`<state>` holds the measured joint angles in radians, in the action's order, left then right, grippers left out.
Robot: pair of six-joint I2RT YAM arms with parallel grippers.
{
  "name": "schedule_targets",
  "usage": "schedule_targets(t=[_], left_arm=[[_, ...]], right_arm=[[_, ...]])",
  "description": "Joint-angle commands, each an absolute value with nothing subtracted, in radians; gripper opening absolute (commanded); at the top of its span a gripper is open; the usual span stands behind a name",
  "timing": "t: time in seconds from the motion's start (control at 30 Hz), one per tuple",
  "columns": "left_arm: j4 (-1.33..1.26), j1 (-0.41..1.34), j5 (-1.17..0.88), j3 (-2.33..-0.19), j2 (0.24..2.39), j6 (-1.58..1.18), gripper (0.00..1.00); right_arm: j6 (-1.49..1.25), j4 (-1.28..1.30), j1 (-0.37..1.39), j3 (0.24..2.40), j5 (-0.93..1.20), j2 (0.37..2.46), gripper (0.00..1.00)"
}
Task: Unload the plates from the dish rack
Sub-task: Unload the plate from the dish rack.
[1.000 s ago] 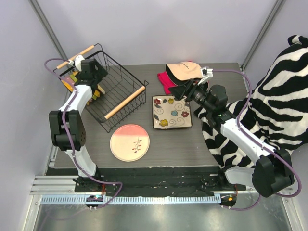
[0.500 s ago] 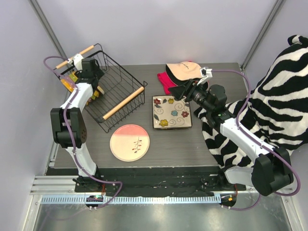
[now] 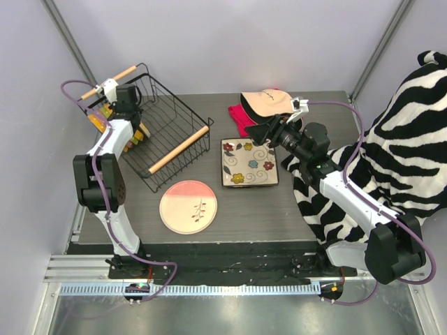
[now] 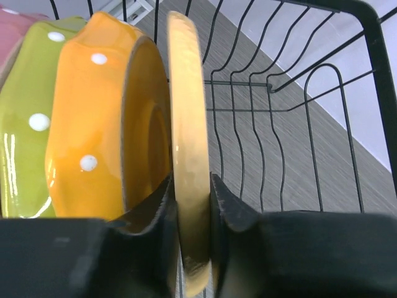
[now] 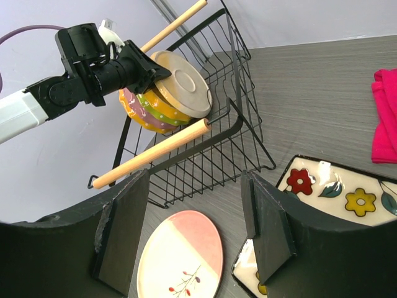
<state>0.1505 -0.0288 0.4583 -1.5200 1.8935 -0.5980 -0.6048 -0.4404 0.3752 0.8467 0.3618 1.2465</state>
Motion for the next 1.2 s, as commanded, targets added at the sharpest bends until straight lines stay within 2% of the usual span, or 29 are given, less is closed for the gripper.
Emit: schedule_targets(t=[0.0, 0.13, 1.17], left_arm=[[0.112, -0.046, 0.506, -1.52, 1.862, -0.571, 0.15], [0.063, -0.048, 0.479, -1.497, 1.822, -0.557, 0.0], [-0.184, -0.044, 0.163, -1.45, 1.628, -0.497, 0.0]], right_arm=[[-0.592, -0.482, 0.37, 0.857, 0.362, 1.25, 0.68], [-0.588, -0.479, 0.368, 0.857, 0.361, 1.25, 0.68], [-0.577, -0.46, 0.368, 0.848, 0.35, 1.212, 0.68]])
